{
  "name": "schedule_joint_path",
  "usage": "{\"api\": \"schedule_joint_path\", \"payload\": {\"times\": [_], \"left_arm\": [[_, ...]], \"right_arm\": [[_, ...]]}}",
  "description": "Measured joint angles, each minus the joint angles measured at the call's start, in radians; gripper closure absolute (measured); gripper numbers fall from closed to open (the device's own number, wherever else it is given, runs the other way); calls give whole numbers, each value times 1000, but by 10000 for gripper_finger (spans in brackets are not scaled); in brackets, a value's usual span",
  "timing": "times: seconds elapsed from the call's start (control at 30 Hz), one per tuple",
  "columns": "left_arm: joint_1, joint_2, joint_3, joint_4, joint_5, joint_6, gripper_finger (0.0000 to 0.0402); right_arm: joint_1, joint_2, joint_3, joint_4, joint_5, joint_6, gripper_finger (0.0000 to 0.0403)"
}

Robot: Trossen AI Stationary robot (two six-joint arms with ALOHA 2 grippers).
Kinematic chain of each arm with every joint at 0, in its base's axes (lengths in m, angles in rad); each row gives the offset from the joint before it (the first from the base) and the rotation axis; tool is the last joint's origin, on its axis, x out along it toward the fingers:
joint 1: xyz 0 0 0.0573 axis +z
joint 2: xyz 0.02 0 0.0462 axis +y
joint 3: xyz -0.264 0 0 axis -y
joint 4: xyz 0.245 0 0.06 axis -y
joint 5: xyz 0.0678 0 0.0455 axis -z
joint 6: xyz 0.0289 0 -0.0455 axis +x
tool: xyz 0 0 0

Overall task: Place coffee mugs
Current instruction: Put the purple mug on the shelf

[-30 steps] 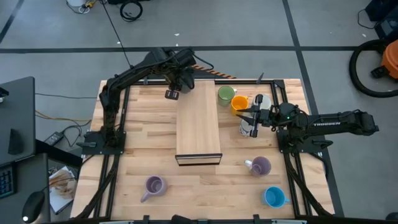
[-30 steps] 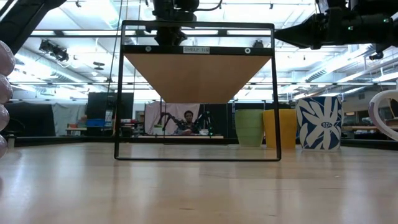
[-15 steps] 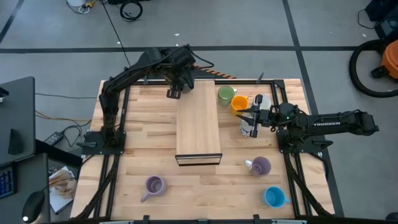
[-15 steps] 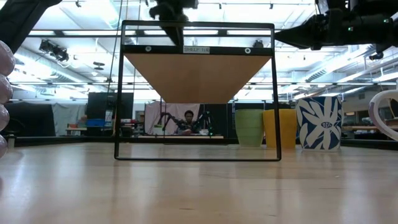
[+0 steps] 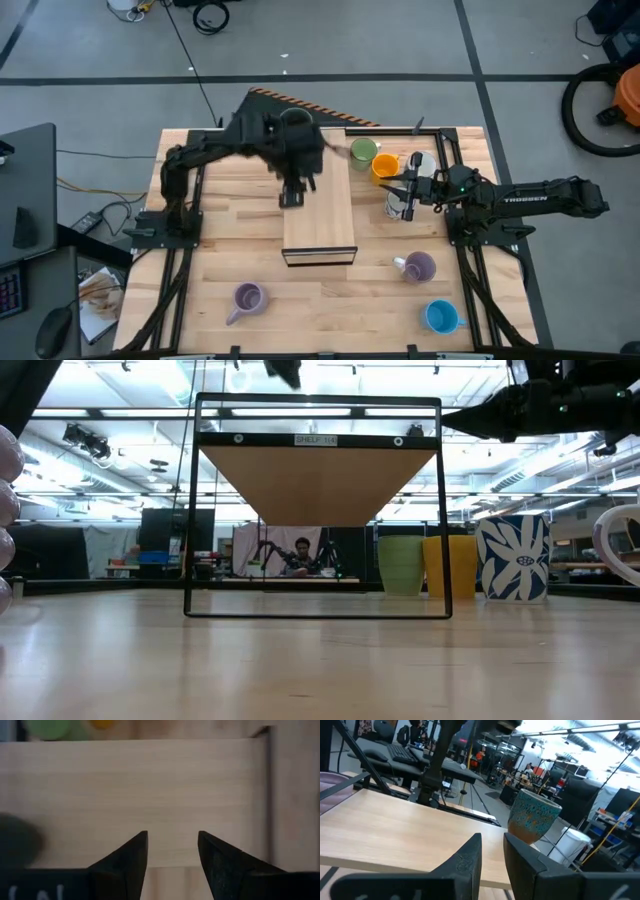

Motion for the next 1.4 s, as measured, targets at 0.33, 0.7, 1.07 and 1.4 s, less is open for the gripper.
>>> {"api": "schedule_joint_path", "payload": {"times": [0.33,0.7,1.07,1.4], "left_arm": [[-235,-39,-280,0,-109,-223,221],[-388,-195,-598,132,-49,-601,253],[-512,-328,-806,201,-53,-1046,271],[-620,-328,-952,354,35,-1397,267]], "right_arm": [[0,0,0,77,-24,-63,316],[0,-2,0,99,-33,-66,316],[0,-2,0,112,-74,-66,316],[0,-2,0,115,-99,-66,316]]}}
